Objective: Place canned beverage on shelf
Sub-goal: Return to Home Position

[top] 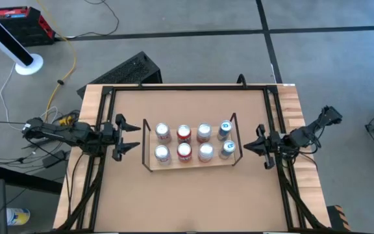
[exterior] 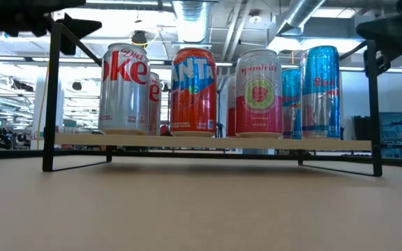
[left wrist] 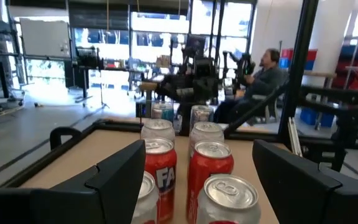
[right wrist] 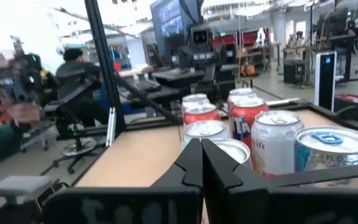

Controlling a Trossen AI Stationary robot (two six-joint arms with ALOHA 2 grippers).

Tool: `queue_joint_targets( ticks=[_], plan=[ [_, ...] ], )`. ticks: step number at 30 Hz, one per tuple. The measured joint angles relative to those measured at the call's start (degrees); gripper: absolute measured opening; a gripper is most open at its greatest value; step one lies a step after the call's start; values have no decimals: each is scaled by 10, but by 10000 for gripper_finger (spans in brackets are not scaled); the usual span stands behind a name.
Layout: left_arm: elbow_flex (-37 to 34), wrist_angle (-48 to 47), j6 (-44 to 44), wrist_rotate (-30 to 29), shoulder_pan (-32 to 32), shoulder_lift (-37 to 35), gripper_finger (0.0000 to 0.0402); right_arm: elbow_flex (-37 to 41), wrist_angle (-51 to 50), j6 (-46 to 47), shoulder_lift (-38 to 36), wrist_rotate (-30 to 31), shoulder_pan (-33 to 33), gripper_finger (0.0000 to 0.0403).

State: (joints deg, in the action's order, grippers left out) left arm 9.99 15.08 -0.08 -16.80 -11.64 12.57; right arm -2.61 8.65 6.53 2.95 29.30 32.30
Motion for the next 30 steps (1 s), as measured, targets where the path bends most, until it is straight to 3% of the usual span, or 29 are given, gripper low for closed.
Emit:
queue_joint_targets(
  ticks=[4, 10, 16, 21, 30],
  plan=[
    [-27, 14, -5, 11, 0, -36, 279, 15, -25, 0, -30, -64, 6, 18],
    [-64, 15, -10, 36, 0, -88, 279, 16, -59, 40, -23, -111, 15, 18],
    [-93, 7, -19, 41, 0, -124, 279, 16, -66, 40, -22, -115, 15, 24],
    [-93, 0, 0, 50, 0, -123, 279, 16, -67, 40, -22, -115, 14, 54],
    [-93, -5, 0, 34, 0, -122, 279, 16, -68, 40, -22, -115, 14, 61]
  ],
)
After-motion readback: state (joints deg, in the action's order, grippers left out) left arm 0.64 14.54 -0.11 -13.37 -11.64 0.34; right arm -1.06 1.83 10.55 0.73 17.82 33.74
